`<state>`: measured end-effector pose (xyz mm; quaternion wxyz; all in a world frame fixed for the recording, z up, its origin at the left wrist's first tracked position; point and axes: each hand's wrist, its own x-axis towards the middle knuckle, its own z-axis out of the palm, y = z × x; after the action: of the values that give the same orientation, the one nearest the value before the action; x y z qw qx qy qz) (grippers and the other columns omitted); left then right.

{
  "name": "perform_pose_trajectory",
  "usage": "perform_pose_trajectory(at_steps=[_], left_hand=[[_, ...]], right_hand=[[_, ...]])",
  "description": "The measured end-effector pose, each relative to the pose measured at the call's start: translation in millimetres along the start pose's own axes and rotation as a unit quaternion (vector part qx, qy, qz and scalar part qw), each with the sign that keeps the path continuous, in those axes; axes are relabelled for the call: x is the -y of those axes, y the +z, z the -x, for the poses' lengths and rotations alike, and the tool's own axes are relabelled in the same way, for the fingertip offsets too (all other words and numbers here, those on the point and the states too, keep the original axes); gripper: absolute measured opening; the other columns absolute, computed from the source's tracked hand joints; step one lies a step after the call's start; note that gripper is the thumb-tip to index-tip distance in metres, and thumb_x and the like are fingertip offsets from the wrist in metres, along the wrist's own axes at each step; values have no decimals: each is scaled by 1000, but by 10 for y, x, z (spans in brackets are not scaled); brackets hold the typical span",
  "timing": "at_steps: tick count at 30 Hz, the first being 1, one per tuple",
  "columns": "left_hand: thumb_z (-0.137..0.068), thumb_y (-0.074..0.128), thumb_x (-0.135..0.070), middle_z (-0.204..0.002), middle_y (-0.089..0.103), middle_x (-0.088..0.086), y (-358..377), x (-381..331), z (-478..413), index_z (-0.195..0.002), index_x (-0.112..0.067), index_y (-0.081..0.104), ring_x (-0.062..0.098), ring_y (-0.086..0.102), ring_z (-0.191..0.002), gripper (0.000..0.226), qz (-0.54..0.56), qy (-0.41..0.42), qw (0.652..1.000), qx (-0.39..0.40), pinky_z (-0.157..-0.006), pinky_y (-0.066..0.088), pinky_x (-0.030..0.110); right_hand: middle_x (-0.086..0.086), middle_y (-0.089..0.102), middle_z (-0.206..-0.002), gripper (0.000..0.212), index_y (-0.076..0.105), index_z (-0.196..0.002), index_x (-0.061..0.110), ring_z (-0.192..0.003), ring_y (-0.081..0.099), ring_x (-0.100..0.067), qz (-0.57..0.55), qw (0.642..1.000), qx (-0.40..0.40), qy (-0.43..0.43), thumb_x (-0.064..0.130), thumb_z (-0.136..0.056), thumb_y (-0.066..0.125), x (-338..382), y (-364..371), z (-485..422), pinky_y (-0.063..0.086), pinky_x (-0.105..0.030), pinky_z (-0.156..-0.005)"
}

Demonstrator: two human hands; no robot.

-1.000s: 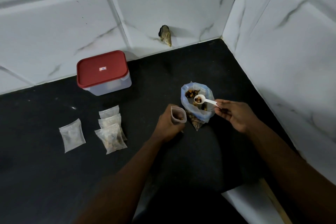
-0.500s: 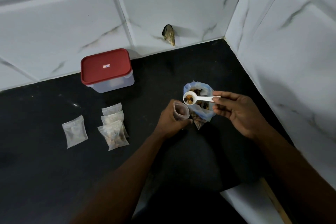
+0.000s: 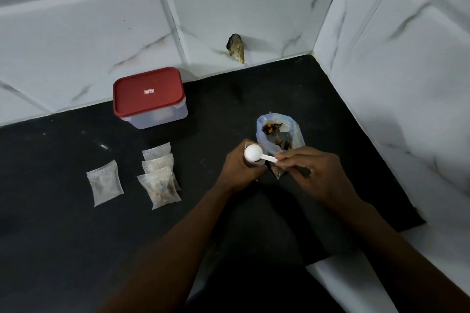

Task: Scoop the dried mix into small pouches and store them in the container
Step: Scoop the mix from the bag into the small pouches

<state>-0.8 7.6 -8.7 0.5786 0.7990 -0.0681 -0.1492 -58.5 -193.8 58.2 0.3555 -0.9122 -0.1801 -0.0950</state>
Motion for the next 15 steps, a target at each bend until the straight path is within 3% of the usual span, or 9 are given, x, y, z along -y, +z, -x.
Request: perform_pose_trajectory(at_steps=[3, 6, 8, 11, 13, 15], left_hand=[[-76, 82, -6, -96, 69, -8, -2, 0, -3, -102, -24, 62, 6, 68, -90, 37, -6, -1, 1000, 1, -78, 53, 20], [-78, 83, -6, -99, 69, -10, -14, -21, 11, -102, -30, 62, 0, 68, -92, 40, -6, -15, 1000, 15, -79, 54, 16], [-78, 82, -5, -99, 69, -10, -24, -29, 18, -103, -26, 64, -2, 67, -90, 37, -5, -20, 1000, 15, -77, 54, 14], [-79, 81, -3, -100, 68, -10, -44, -66, 42, -102, -28, 62, -7, 65, -88, 39, -8, -28, 999, 19, -76, 52, 10], [-80, 82, -4, -101, 66, -10, -56, -82, 58, -101, -33, 59, -11, 63, -86, 43, -7, -33, 999, 20, -76, 52, 9], [-79, 83, -5, -101, 65, -12, -64, -93, 72, -100, -37, 56, -14, 62, -85, 46, -2, -40, 999, 18, -75, 53, 8]], right_hand=[[1, 76, -110, 20, 78, -106, 11, -105, 69, -2, -18, 999, -26, 16, 9, -87, 74, 16, -6, 60, 54, -21, -96], [8, 77, -104, 21, 77, -108, 15, -98, 72, -1, -108, 981, -69, 145, 10, -88, 77, 57, -7, 90, 57, -19, -86], [4, 78, -100, 20, 76, -107, 15, -94, 75, -8, -214, 936, -132, 247, 7, -88, 76, 27, 3, 60, 60, -23, -80], [-7, 79, -97, 20, 75, -104, 13, -91, 77, -21, -360, 831, -217, 364, 1, -87, 74, -97, 7, -13, 62, -27, -75], [-9, 78, -97, 21, 75, -105, 11, -89, 77, -20, -355, 809, -230, 408, 1, -86, 75, -210, 32, -42, 63, -27, -74], [-6, 78, -94, 21, 75, -106, 11, -86, 77, -17, -318, 810, -230, 435, 4, -86, 77, -318, 96, -61, 63, -27, -72]])
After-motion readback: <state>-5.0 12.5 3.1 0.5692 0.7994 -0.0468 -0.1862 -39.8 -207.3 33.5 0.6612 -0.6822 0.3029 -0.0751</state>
